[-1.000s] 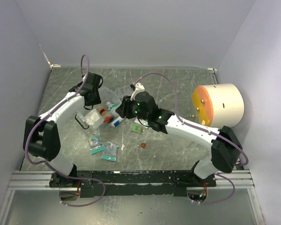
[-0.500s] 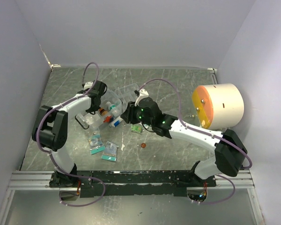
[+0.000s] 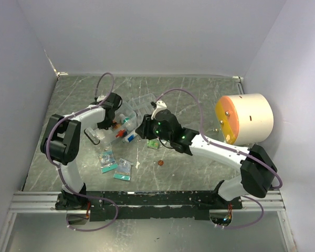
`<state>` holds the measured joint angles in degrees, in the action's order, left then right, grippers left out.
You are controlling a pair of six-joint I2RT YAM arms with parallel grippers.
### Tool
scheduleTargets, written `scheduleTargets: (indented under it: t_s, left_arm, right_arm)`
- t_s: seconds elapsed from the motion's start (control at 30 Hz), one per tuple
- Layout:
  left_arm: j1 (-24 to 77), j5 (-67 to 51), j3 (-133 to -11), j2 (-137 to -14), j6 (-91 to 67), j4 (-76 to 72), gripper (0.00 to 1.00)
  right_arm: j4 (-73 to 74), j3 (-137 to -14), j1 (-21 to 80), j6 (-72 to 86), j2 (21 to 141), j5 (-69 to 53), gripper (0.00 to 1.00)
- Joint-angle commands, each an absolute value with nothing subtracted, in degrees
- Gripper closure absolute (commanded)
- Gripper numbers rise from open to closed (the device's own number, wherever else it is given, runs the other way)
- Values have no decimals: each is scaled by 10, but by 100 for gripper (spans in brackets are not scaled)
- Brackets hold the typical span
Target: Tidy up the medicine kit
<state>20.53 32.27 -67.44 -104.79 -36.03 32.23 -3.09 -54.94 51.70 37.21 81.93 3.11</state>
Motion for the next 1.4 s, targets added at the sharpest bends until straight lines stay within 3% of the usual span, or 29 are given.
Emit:
scheduleTargets:
  t_s: [0.0, 0.83, 1.13, 1.37]
  left_arm:
    - [214, 307, -700, -1062, -358, 366, 84]
    - [236, 237, -721, -1018, -341, 417, 81]
    - [236, 254, -777, -929, -332, 448, 72]
    - [236, 180, -736, -762, -278, 381, 50]
  right_arm:
    - [-27, -559, 515, 375, 836, 28, 67]
    - [-20, -566, 514, 391, 843, 59, 67]
    - [2, -530, 506, 447, 814, 136, 65]
    - [25, -529, 498, 395, 844, 54, 57]
